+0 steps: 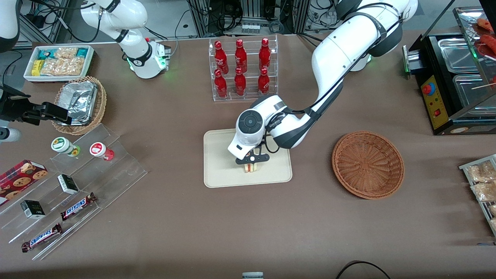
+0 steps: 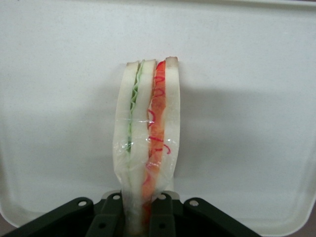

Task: Place sandwich from basket to tray
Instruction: 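Lower the sandwich onto the tray and open the left gripper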

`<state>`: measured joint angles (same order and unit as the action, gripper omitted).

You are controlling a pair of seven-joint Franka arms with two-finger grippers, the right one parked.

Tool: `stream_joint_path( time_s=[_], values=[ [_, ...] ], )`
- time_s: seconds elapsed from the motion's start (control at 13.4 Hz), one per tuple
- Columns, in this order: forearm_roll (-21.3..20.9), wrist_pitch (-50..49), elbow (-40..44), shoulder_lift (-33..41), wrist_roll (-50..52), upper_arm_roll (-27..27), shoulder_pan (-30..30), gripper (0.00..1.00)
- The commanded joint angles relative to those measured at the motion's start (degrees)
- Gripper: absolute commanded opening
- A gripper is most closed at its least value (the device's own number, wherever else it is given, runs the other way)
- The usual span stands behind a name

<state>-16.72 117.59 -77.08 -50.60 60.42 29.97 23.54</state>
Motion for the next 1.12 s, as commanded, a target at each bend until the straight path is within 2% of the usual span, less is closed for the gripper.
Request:
stream_joint_path(
  time_s=[0.0, 0.37, 0.67, 1.04],
  values=[
    [-0.95, -0.53, 2.38, -1.16, 1.81, -1.76, 2.03, 0.99],
    [-0.77, -1.83, 2.55, 1.73, 1.46, -1.76, 1.33, 1.00],
    [-1.04, -8.85, 5.01, 5.94, 1.02, -1.93, 1.24, 1.00],
    [0.54, -10.80, 4.49, 12.01, 0.14, -6.67, 0.98, 1.00]
  ],
)
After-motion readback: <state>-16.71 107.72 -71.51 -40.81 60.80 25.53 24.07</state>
